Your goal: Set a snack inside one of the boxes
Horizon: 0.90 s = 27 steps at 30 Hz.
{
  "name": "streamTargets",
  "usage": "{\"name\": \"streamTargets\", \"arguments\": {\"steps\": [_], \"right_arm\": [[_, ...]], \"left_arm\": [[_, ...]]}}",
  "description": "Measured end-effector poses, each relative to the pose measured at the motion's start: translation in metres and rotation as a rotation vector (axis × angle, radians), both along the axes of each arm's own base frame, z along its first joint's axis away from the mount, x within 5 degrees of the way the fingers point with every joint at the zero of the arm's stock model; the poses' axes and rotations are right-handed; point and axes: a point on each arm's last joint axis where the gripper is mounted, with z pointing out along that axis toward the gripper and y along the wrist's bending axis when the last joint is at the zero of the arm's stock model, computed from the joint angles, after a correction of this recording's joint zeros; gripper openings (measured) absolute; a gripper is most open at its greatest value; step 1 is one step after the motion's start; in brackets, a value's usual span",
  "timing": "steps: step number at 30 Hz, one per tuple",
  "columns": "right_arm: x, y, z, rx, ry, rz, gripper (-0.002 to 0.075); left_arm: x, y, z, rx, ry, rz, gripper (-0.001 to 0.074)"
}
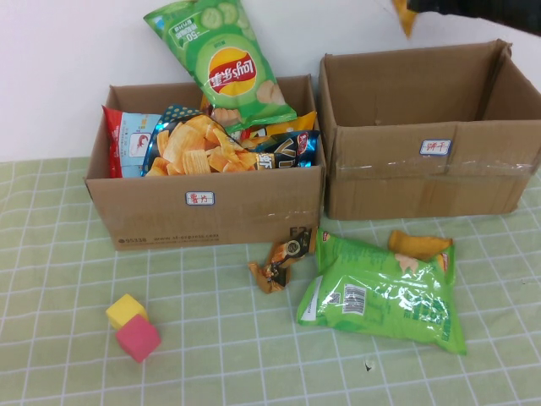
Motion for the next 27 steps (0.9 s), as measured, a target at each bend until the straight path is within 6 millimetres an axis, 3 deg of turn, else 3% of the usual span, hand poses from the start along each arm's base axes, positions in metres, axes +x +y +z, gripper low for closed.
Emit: {"name": "streamTargets", "arguments": {"steps": [4, 5, 9, 12, 15, 17, 19, 21, 24, 27], "right_arm": [[0.009, -0.001, -0.013, 0.033, 0.034, -0.032, 0.0392], [0.009, -0.001, -0.013, 0.066, 0.045, -0.033, 0.0507], [0.001, 0.005, -0.005, 0.112, 0.063, 0.037, 0.0567], [-0.016, 0.011, 0.013, 0.179, 0.088, 0.142, 0.0494], [-0.045, 0.017, 0.034, 0.184, 0.145, 0.299, 0.0297], [-0.066, 0.019, 0.042, 0.098, 0.185, 0.412, 0.0134], [-0.082, 0.018, 0.043, -0.033, 0.230, 0.467, 0.0064], [-0.092, 0.008, 0.043, -0.150, 0.288, 0.415, 0.0036], [-0.100, -0.019, 0.044, -0.313, 0.392, 0.172, 0.0020], [-0.113, -0.044, 0.048, -0.367, 0.429, -0.042, 0.0015]], "left_arm": [[0.000, 0.000, 0.000, 0.000, 0.002, 0.000, -0.0001], [0.000, 0.000, 0.000, 0.000, 0.002, 0.000, -0.0001], [0.000, 0.000, 0.000, 0.000, 0.002, 0.000, -0.0001], [0.000, 0.000, 0.000, 0.002, 0.001, -0.007, -0.0001], [0.000, -0.001, 0.000, 0.002, 0.001, -0.016, -0.0001], [0.000, -0.001, 0.000, 0.002, 0.001, -0.018, -0.0001], [0.000, -0.001, 0.000, 0.002, 0.001, -0.018, -0.0001], [0.000, -0.001, -0.001, 0.003, 0.004, -0.018, -0.0001], [0.000, -0.001, -0.001, 0.003, 0.003, -0.020, -0.0001], [0.000, -0.001, -0.001, 0.003, 0.003, -0.020, -0.0001]]}}
